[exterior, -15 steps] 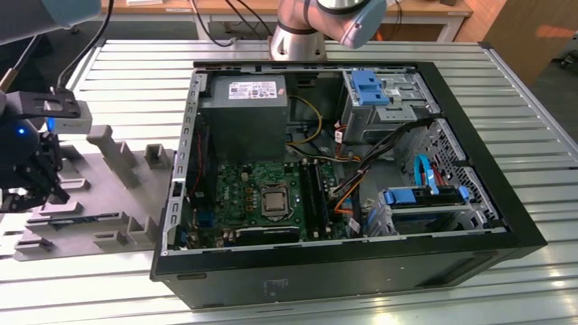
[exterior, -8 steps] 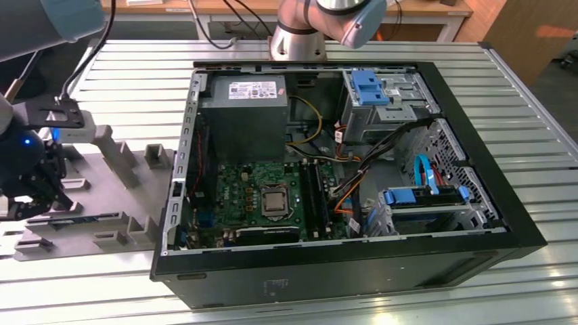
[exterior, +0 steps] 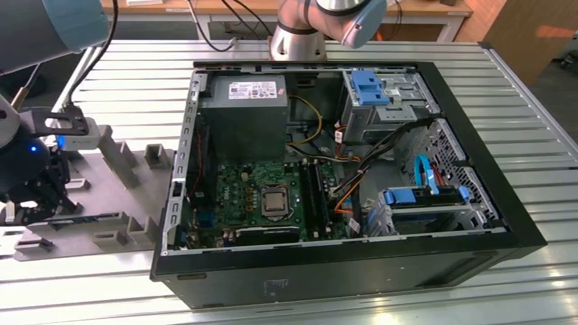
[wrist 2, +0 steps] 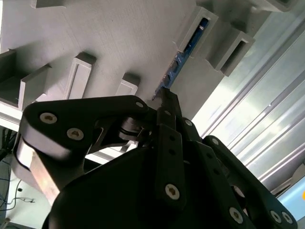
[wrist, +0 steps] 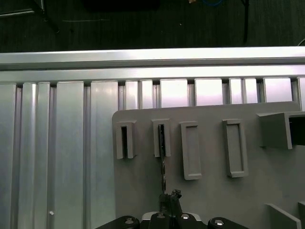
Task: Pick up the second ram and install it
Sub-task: 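Pick up the second ram and move it above second insertion slot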
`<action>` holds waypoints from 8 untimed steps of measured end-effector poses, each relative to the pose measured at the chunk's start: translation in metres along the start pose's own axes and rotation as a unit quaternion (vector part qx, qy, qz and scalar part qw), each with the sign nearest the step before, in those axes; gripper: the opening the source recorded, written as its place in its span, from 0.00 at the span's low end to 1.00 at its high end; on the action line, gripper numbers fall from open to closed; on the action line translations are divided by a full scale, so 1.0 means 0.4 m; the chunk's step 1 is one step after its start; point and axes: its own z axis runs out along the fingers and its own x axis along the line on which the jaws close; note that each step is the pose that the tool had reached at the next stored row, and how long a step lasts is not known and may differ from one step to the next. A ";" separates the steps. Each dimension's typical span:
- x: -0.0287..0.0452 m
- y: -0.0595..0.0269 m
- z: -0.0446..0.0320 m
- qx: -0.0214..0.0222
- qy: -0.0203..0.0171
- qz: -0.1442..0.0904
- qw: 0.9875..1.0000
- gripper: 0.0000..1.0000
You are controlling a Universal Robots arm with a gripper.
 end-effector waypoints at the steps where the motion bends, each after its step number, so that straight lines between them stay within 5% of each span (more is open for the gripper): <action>1: 0.000 0.000 0.000 0.000 0.000 0.000 1.000 0.11; 8: 0.000 0.000 0.001 0.000 0.000 0.000 1.000 0.16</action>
